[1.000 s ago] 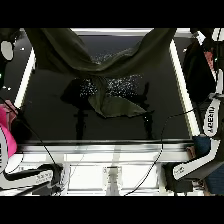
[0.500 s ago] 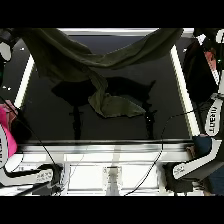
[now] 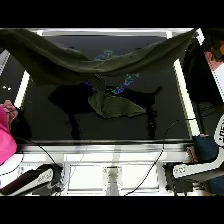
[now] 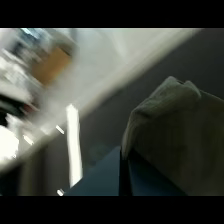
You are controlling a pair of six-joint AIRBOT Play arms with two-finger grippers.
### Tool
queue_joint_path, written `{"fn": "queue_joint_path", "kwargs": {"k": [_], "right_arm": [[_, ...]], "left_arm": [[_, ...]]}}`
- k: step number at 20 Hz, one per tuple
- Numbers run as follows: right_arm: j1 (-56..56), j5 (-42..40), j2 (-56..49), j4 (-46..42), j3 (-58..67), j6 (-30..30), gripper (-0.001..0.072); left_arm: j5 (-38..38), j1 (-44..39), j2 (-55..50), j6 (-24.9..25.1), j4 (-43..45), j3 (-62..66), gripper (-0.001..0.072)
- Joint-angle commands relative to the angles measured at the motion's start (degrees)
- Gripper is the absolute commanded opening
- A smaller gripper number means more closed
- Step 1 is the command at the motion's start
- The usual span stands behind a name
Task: Fold the clothes and pants, and hang the long-sleeved shirts on hangers.
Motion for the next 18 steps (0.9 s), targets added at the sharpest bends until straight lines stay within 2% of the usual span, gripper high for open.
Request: {"fn": "queue_joint_path", "kwargs": {"k": [1,4,8,11,15,17,18], "right_arm": [[-0.76,11.87,3.37,-1.49,-0.46,-6.56,0.0007],[-0.72,17.18,6.73,-2.97,-0.46,-8.79,0.0007],[-1.99,25.03,10.84,-12.48,-0.48,-9.94,0.0007],[-4.42,28.28,14.45,-11.80,-3.34,-11.28,0.0007],[-5.05,28.65,23.17,-11.80,-15.93,-12.17,0.0007],[-5.05,29.62,29.24,-11.76,-23.96,-12.15,0.0008],[-5.05,29.92,32.57,-11.74,-27.39,-12.15,0.0008]], "left_arm": [[-0.85,0.63,10.14,1.86,0.50,-10.64,0.0040],[-0.87,0.63,18.88,4.17,0.55,-18.80,0.0040],[-5.88,0.79,29.83,4.46,2.08,-26.36,0.0040],[-10.86,0.83,37.00,4.44,3.74,-31.63,0.0040],[-18.14,1.01,43.76,6.14,4.39,-34.29,0.0039],[-25.22,0.94,46.05,6.95,1.53,-33.64,0.0039],[-29.75,0.94,46.99,9.09,-1.16,-33.05,0.0039]]}}
